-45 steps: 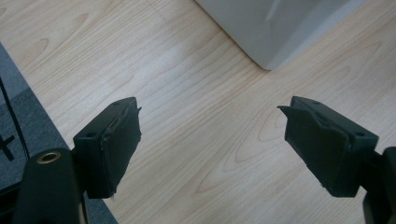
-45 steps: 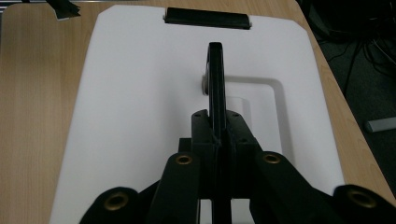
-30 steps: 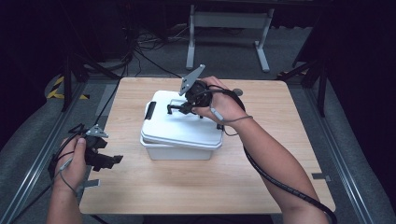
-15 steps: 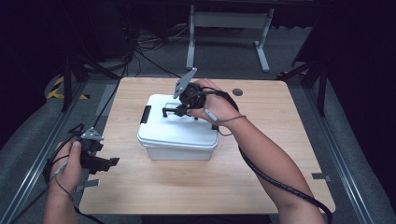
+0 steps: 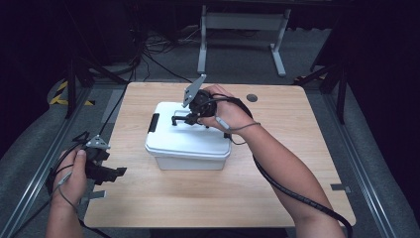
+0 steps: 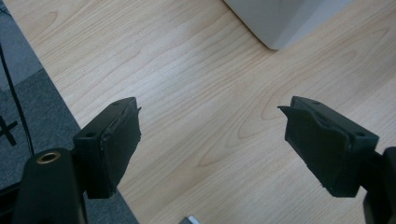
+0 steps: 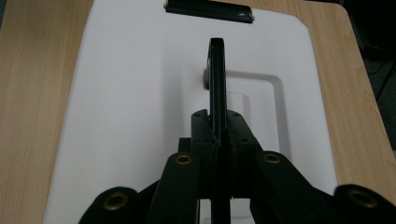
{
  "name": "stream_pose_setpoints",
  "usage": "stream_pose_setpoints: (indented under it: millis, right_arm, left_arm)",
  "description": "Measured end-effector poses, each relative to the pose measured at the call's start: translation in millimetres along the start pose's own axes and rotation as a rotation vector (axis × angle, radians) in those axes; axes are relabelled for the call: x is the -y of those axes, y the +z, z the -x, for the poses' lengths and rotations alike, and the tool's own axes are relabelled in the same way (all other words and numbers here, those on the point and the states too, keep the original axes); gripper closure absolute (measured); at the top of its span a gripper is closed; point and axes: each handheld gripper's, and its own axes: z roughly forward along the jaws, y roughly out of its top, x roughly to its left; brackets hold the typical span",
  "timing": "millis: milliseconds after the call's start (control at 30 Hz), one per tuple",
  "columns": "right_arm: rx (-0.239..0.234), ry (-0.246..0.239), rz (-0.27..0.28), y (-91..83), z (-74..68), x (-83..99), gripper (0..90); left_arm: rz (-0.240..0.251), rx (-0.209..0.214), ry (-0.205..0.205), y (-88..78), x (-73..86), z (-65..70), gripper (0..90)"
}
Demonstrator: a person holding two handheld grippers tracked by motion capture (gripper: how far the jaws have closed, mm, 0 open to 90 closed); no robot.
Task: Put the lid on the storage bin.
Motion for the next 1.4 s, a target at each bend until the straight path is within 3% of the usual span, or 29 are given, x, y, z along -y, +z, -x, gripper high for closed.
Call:
stream_pose_setpoints:
  millis: [367, 633, 833, 1267, 1333, 1367, 1400]
  right_arm:
    - [0.005, -0.030, -0.010, 0.3, 1.8, 0.9, 84.2]
    - [-0.014, -0.084, -0.023, 4.5, 1.0, -4.3, 84.0]
    - [-0.012, -0.074, -0.030, 7.2, 8.1, 2.3, 83.6]
    - [-0.016, -0.075, -0.035, 11.8, 2.8, 3.9, 83.6]
    - [-0.014, -0.060, -0.040, 11.2, 3.1, 5.7, 79.7]
    - [-0.007, -0.028, -0.021, 10.0, 2.7, 7.0, 71.8]
    - [-0.011, -0.013, -0.005, 8.7, 3.0, 7.7, 70.3]
  left_arm:
    - [-0.007, 0.005, 0.005, 1.5, -1.5, 0.7, 18.7]
    - [-0.003, -0.007, -0.004, -1.6, 4.4, -0.8, 18.7]
    - [-0.006, -0.005, -0.005, -2.1, 4.9, -0.9, 18.7]
    - [-0.005, 0.003, 0.003, 0.4, 0.2, 0.6, 18.7]
    - [-0.005, 0.003, 0.000, 0.3, -0.3, 0.5, 18.7]
    - [-0.006, 0.005, -0.001, 0.6, -0.5, 0.9, 18.7]
    - [-0.006, 0.002, 0.003, 0.8, -0.6, 0.7, 18.7]
